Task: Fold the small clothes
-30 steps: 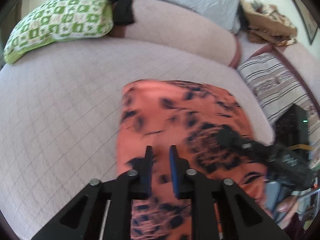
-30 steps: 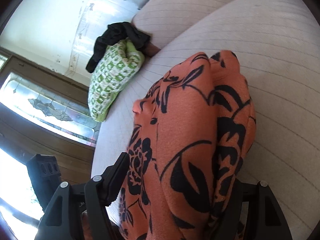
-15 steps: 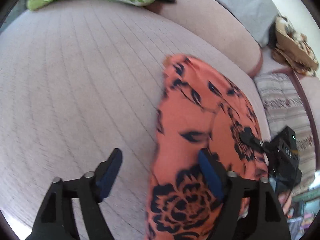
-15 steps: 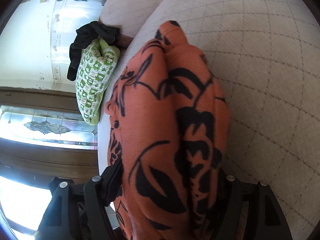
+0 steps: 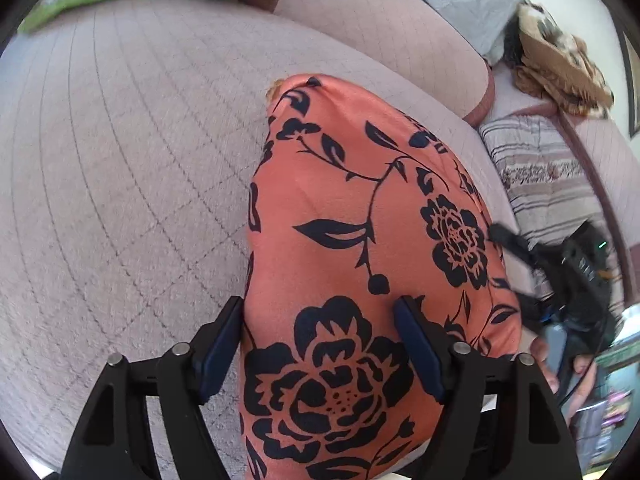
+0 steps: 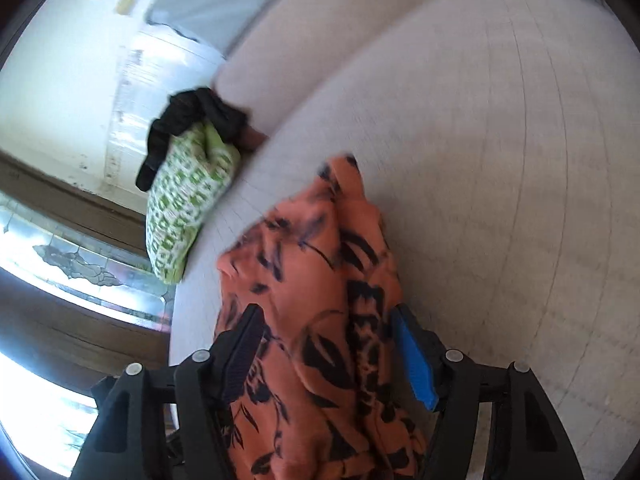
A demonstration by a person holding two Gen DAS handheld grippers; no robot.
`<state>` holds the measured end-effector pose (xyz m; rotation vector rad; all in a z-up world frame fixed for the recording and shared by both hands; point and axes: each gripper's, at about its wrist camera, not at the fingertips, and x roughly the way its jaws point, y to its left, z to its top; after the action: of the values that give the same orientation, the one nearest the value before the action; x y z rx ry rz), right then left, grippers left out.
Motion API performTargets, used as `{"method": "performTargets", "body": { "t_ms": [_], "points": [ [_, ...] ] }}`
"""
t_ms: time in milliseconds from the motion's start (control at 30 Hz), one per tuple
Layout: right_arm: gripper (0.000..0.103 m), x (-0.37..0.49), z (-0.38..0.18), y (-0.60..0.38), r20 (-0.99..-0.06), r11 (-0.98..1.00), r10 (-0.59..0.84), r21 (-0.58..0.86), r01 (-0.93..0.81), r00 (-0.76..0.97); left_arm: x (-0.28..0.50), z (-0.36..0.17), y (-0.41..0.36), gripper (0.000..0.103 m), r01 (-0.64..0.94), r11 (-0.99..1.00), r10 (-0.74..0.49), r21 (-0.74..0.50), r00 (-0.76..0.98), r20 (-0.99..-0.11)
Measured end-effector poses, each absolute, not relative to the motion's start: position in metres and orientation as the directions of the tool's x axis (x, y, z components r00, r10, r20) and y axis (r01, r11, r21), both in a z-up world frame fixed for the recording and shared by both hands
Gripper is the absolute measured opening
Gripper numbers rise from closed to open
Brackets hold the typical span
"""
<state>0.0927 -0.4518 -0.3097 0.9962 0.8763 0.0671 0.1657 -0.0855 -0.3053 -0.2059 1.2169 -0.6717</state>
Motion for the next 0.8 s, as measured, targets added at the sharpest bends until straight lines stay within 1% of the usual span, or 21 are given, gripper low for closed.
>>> {"method": "performTargets", "body": {
  "t_ms": [33,67,133,200,267,367,433,500,533,567,600,667,733,800],
  "points": [
    [0.070,0.092,-0.312,-0.453,-0.596,0.548,0.450,0.772,0.322,0.665,0.168,-0.308,-0.084,0.079,0.356,0.786,-0.587,-0.506,0.170,-0.792],
    [0.075,0.088,-0.313,-0.454,-0.581,0.538,0.461,0.784,0.310,0.670,0.173,-0.311,-0.084,0.081,0.348,0.781,-0.594,-0.519,0.157,-0.789],
    [0.081,0.087,-0.310,-0.452,-0.581,0.558,0.459,0.777,0.291,0.672,0.178,-0.316,-0.085,0.084,0.323,0.767,-0.614,-0.554,0.121,-0.780],
    [0.081,0.095,-0.312,-0.449,-0.594,0.573,0.461,0.767,0.290,0.659,0.181,-0.319,-0.087,0.086,0.300,0.759,-0.628,-0.578,0.106,-0.771],
    [0.081,0.096,-0.321,-0.446,-0.602,0.552,0.486,0.773,0.311,0.633,0.183,-0.320,-0.091,0.086,0.301,0.760,-0.628,-0.576,0.108,-0.771],
    [0.081,0.107,-0.343,-0.440,-0.571,0.467,0.553,0.816,0.341,0.607,0.190,-0.322,-0.110,0.085,0.299,0.762,-0.628,-0.575,0.122,-0.769],
    [0.081,0.110,-0.347,-0.435,-0.532,0.437,0.583,0.842,0.315,0.613,0.189,-0.321,-0.117,0.081,0.298,0.767,-0.624,-0.569,0.137,-0.769],
    [0.079,0.114,-0.346,-0.423,-0.516,0.448,0.619,0.851,0.272,0.593,0.185,-0.315,-0.119,0.072,0.313,0.772,-0.618,-0.553,0.166,-0.768],
    [0.073,0.116,-0.342,-0.413,-0.529,0.485,0.615,0.838,0.249,0.585,0.183,-0.311,-0.119,0.068,0.325,0.776,-0.612,-0.540,0.182,-0.770],
    [0.071,0.118,-0.338,-0.407,-0.539,0.509,0.603,0.828,0.237,0.588,0.180,-0.306,-0.119,0.061,0.340,0.783,-0.601,-0.521,0.199,-0.774],
    [0.070,0.118,-0.333,-0.403,-0.543,0.532,0.590,0.818,0.218,0.597,0.179,-0.303,-0.122,0.057,0.350,0.786,-0.596,-0.510,0.209,-0.775],
    [0.069,0.117,-0.323,-0.399,-0.513,0.528,0.586,0.829,0.185,0.627,0.178,-0.295,-0.126,0.053,0.365,0.791,-0.588,-0.491,0.236,-0.774],
    [0.067,0.115,-0.316,-0.397,-0.474,0.509,0.581,0.846,0.159,0.662,0.178,-0.283,-0.127,0.051,0.374,0.799,-0.580,-0.470,0.275,-0.767],
    [0.065,0.113,-0.305,-0.391,-0.462,0.532,0.556,0.837,0.131,0.691,0.178,-0.266,-0.126,0.049,0.392,0.803,-0.577,-0.450,0.319,-0.752]
  ]
}}
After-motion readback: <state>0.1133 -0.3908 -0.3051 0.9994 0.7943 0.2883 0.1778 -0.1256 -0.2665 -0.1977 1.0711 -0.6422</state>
